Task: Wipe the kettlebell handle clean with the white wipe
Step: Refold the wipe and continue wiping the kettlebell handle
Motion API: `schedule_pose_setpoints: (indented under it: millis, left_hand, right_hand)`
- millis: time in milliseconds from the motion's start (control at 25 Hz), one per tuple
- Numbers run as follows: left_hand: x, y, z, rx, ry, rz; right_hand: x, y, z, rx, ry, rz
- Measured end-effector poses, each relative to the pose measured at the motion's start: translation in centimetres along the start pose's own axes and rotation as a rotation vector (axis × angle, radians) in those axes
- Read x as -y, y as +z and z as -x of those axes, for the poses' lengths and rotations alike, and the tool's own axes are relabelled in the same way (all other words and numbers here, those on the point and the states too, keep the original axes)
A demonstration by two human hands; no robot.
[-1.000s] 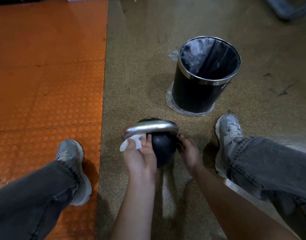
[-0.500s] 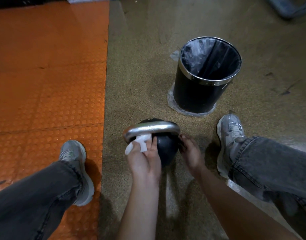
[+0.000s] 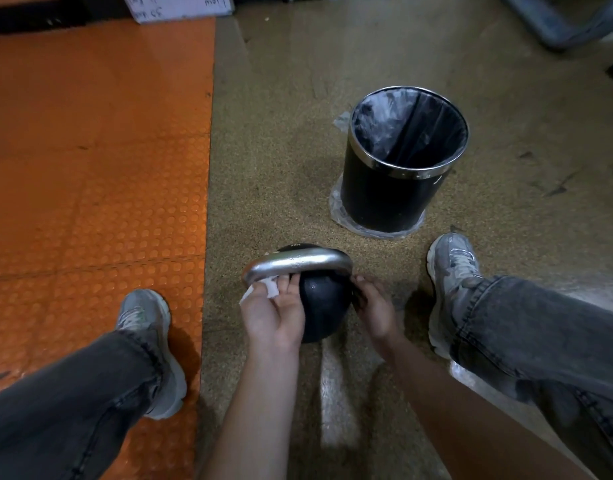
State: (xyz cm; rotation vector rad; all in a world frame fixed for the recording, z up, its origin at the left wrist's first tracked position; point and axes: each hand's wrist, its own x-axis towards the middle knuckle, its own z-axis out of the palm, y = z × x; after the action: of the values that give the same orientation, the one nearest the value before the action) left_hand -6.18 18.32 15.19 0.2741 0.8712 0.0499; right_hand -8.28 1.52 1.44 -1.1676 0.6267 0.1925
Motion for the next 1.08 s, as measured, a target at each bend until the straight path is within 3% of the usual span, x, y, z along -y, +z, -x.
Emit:
schedule_pose_setpoints:
  millis: [160, 320, 480, 600, 680, 840, 1080]
  left_hand:
    - [-0.6, -0.3, 3.9, -0.046, 0.042, -0.273]
    - [-5.0, 2.3, 5.3, 0.127, 0.304, -0.533]
    - [-10.0, 6.5, 5.0, 0.2, 0.777, -1.455]
    - [-9.4, 8.5, 4.2, 0.347, 0.834, -1.91]
    - [-8.3, 8.0, 2.1, 0.438, 0.77, -2.155]
    - [-7.2, 6.6, -1.3, 0.434, 0.582, -2.27]
    - [-5.6, 7.9, -0.7, 0.544, 0.593, -2.222]
  right_hand:
    - [0.7, 0.2, 0.5, 0.043, -0.031, 0.069]
    - [1.2, 0.5, 1.2, 0.057, -0.031, 0.099]
    - [1.3, 0.5, 1.2, 0.049, -0.01, 0.125]
    - [1.2, 0.5, 1.1, 0.05, -0.006, 0.131]
    - [1.3, 0.5, 1.3, 0.052, -0.01, 0.102]
    - [1.5, 0.7, 1.3, 0.045, -0.017, 0.068]
    - [1.9, 0.8, 1.8, 0.081, -0.035, 0.103]
